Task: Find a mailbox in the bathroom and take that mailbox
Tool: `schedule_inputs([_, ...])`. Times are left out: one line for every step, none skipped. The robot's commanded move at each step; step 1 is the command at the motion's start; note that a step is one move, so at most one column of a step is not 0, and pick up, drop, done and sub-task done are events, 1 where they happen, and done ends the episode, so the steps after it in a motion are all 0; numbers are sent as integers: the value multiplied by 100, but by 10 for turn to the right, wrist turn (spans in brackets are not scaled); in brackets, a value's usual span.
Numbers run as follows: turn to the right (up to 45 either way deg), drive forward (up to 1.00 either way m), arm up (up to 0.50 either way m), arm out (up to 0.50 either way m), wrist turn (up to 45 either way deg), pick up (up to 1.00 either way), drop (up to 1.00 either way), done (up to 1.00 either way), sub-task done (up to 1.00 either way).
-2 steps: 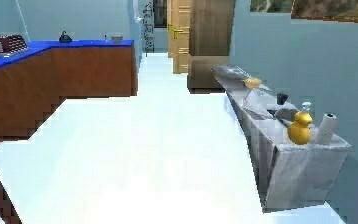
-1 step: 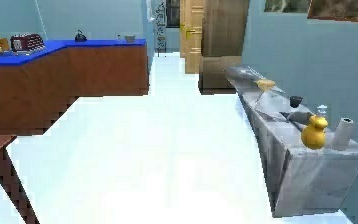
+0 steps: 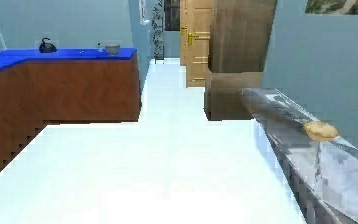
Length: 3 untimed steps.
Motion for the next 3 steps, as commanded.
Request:
schedule_inputs([0, 100, 0, 0, 0, 0, 0, 0, 0])
schedule_inputs([0, 100, 0, 0, 0, 0, 0, 0, 0])
schedule_inputs([0, 5, 0, 0, 0, 0, 0, 0, 0])
